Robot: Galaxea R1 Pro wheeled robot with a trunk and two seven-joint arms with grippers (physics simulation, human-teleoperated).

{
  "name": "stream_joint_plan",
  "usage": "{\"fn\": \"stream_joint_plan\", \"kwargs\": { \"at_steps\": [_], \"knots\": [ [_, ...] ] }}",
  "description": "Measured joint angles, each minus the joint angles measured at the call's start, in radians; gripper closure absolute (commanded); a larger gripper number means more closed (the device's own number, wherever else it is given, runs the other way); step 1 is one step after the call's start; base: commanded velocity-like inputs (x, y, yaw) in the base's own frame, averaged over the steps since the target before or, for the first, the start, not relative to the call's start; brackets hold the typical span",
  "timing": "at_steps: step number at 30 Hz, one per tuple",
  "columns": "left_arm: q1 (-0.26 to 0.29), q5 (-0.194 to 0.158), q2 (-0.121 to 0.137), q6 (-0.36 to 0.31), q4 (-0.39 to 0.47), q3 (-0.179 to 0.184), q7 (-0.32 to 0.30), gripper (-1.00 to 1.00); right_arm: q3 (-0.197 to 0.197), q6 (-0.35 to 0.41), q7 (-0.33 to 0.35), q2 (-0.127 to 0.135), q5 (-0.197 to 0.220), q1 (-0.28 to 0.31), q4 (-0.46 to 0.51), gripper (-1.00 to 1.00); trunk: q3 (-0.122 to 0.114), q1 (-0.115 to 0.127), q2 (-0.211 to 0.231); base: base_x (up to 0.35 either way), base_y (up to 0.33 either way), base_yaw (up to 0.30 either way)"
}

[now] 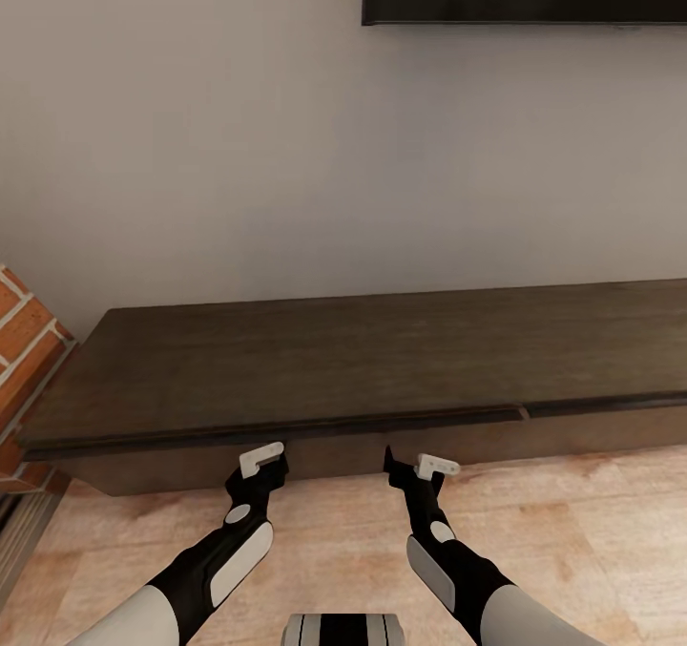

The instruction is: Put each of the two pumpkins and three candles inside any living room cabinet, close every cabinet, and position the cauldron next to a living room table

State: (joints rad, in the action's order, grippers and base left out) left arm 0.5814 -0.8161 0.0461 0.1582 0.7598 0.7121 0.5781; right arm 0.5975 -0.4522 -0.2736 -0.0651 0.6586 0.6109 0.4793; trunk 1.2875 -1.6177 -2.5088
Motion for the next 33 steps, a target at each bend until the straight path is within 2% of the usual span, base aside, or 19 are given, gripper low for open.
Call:
{"fn": "stream_joint_plan", "kwargs": {
  "at_steps": [6,9,11,12,20,23,27,33],
  "knots": [
    [-0.006,0.009,0.000,-0.001,0.001,0.000,0.000,-1.00,0.000,0.000,0.000,0.000,0.000,0.000,0.000,-1.00,0.000,0.000,0.000,0.059,0.000,0.000],
    [-0.008,0.000,0.000,-0.001,0.000,0.002,0.000,-1.00,0.000,0.000,0.000,0.000,0.000,0.000,0.000,-1.00,0.000,0.000,0.000,0.010,0.000,0.000],
    [-0.001,-0.012,0.000,0.000,-0.001,0.001,0.001,-1.00,0.000,0.000,0.000,0.000,0.000,0.000,0.000,-1.00,0.000,0.000,0.000,-0.186,0.000,0.000],
    [0.000,0.001,0.000,0.000,0.000,0.000,0.001,-1.00,0.000,0.000,0.000,0.000,0.000,0.000,0.000,-1.00,0.000,0.000,0.000,-0.262,0.000,0.000],
    [0.000,0.000,0.005,-0.003,0.005,-0.004,0.004,-1.00,0.001,0.016,0.001,0.000,-0.002,0.000,0.002,-1.00,0.000,-0.001,0.000,-0.322,0.000,0.000],
    [0.000,-0.001,0.007,-0.011,0.007,-0.005,0.004,-1.00,0.001,0.060,0.003,0.001,-0.005,0.000,0.007,-1.00,0.000,-0.001,0.000,-0.337,0.000,0.000],
    [0.000,-0.010,0.025,-0.026,0.010,-0.006,0.005,-1.00,0.000,0.162,0.004,0.001,-0.007,0.000,0.017,-1.00,0.000,-0.001,0.000,-0.337,0.000,0.000],
    [0.000,-0.028,0.053,-0.168,0.018,-0.015,0.003,-1.00,-0.001,0.240,0.040,0.004,-0.005,0.000,0.021,-1.00,0.000,-0.001,0.000,-0.303,0.000,0.000]
  ]
}}
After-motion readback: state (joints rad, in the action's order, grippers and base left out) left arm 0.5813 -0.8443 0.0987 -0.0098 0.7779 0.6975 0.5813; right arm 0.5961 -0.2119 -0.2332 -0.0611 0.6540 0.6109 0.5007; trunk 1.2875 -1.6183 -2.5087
